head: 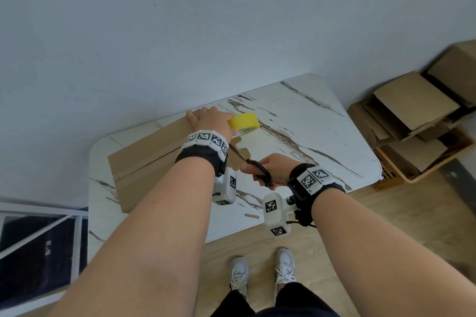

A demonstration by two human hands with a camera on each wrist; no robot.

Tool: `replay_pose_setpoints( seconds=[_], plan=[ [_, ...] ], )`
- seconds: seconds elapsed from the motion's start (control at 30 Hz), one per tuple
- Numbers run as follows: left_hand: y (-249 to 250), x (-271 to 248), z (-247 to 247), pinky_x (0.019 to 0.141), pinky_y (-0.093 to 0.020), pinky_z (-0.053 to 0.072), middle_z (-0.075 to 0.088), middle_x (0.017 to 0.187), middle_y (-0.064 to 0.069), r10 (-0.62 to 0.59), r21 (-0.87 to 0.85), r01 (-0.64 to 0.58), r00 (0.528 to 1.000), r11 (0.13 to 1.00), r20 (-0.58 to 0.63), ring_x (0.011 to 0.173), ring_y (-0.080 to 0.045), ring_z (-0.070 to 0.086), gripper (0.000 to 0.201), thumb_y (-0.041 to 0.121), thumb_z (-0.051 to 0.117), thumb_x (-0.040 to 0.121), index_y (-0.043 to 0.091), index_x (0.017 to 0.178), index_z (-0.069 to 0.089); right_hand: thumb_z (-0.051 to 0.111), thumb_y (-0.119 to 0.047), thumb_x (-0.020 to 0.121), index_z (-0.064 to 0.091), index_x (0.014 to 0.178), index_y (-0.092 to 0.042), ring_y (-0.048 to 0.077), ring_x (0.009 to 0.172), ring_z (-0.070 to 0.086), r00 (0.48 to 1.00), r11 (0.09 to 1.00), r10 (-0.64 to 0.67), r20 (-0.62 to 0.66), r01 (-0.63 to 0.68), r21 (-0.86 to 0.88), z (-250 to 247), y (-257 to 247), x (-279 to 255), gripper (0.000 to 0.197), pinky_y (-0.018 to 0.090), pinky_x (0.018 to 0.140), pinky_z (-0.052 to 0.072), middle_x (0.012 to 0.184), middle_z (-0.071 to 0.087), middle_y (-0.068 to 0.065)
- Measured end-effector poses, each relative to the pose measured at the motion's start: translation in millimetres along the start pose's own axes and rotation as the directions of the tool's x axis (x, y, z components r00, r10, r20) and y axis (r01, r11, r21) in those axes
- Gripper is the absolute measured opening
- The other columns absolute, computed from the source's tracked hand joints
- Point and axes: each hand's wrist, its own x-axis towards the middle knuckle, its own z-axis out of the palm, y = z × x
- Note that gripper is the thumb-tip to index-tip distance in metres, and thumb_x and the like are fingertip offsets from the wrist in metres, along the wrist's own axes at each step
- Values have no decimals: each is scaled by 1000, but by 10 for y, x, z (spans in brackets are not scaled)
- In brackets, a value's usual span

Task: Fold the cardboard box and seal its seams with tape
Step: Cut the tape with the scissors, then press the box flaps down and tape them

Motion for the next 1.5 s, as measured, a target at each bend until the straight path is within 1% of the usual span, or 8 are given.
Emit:
replay_pose_setpoints(
  seconds=[0.23,0.37,0.7,0.8,0.9,1.1,1.27,1.5],
  plan=[
    [11,-18,-19,115,-59,3,47,141,-5,-35,-67,31,998,997,-58,138,-30,28,48,56,47,91,39,135,47,65,-62,79,54,63,-10,12,47,44,947,845,102,-304,-244,-476,-202,162,7,55,22,47,35,54,51,-2],
    [4,-13,-4,114,-61,4,50,137,-4,-12,-79,7,997,997,-74,135,-32,32,45,58,47,90,41,131,50,66,-50,83,44,60,-10,15,46,42,847,819,83,-525,-358,-449,-335,219,54,51,23,42,31,54,46,2],
    [-28,-4,80,113,-64,-3,50,134,2,93,-47,-103,981,994,-170,133,-27,34,46,57,48,89,42,133,48,46,-16,96,49,94,-17,20,61,52,872,691,70,-484,-392,-607,-388,242,148,3,30,63,47,73,56,6],
    [-29,-15,93,113,-64,-6,51,132,5,130,-25,-137,973,990,-188,133,-24,34,45,55,50,89,42,132,48,44,-14,97,47,87,-9,25,81,59,882,678,62,-467,-380,-629,-376,190,135,11,32,74,51,103,68,11],
    [-19,-33,99,113,-63,-8,51,133,7,156,-19,-163,970,986,-188,134,-21,32,45,54,52,89,43,133,47,45,-12,96,55,98,-4,26,81,58,849,751,59,-524,-384,-538,-383,159,124,13,32,73,49,99,67,12],
    [6,-99,45,112,-65,-5,49,133,6,226,-20,-233,960,972,-168,134,-21,33,41,48,54,90,43,130,50,70,-13,80,33,146,-29,27,126,45,787,932,-294,-542,111,-344,-381,-78,111,78,37,102,41,143,38,6],
    [47,-176,18,114,-62,-7,51,133,7,243,-98,-265,951,959,-193,136,-19,30,44,47,60,87,43,130,50,62,-9,85,60,124,-23,29,112,54,741,872,-429,-517,189,-452,-344,-277,51,41,37,93,45,124,55,7],
    [21,-122,-37,118,-53,-1,52,139,-4,66,-166,-86,991,982,-120,137,-23,36,86,76,49,76,18,140,42,65,-14,85,58,126,-24,23,102,59,640,912,-410,-650,267,-312,-318,-176,-29,42,28,77,43,121,55,2]
  ],
)
